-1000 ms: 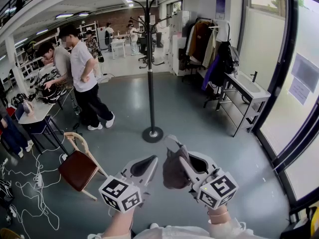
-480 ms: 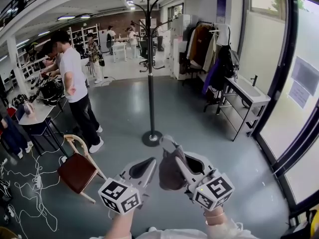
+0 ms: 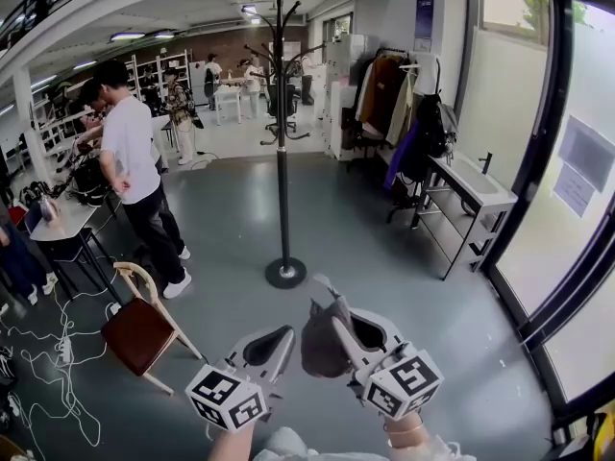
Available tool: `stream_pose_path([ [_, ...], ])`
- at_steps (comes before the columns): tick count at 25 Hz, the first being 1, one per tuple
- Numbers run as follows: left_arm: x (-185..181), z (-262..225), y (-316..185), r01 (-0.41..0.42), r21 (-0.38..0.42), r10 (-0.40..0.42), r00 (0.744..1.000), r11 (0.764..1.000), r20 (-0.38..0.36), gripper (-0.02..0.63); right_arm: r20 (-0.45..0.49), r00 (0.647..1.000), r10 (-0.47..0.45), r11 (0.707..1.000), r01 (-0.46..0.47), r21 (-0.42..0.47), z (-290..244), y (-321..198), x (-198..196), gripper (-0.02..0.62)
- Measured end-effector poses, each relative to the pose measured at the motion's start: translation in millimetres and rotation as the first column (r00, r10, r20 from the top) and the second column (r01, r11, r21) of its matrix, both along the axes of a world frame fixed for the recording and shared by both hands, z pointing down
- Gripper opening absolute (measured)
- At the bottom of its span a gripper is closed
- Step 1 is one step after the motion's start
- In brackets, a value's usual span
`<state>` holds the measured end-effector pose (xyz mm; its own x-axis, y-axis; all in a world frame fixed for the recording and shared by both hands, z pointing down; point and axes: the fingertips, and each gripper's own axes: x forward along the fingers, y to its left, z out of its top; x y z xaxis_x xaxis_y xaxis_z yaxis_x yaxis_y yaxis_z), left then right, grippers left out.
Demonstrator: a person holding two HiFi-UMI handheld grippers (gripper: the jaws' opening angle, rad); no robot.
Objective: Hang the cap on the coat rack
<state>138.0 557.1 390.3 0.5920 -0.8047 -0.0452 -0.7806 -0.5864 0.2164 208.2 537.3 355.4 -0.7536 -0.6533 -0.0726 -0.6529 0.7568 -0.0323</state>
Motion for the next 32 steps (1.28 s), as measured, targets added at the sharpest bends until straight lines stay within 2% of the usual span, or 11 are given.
stream_pose_path([
  [8, 9, 7, -52, -0.024, -0.028, 0.022, 0.997, 0.999, -0.071, 0.017, 0.029, 0.999, 0.022, 0.999, -0.021, -0.037, 11, -43, 6, 0.044],
  [14, -2, 7, -112, -0.042, -0.019, 0.041, 0.998, 0.999, -0.057, 0.017, 0.003, 1.000, 0.017, 0.999, -0.017, -0.029, 16, -100, -16, 0.044],
  [19, -28, -9, -176, -0.060, 0.010, 0.061, 0.998, 0.998, -0.030, 0.017, 0.000, 0.999, 0.035, 0.999, -0.035, -0.041, 13, -165, -43, 0.044],
  [27, -75, -31, -272, -0.096, 0.075, 0.095, 0.995, 0.993, 0.007, 0.015, 0.033, 0.996, 0.084, 0.996, -0.085, 0.033, -14, -258, -84, 0.044],
  [32, -90, -33, -316, -0.117, 0.084, 0.115, 0.993, 0.990, 0.032, 0.015, 0.042, 0.994, 0.097, 0.994, -0.099, 0.039, -14, -296, -100, 0.044],
])
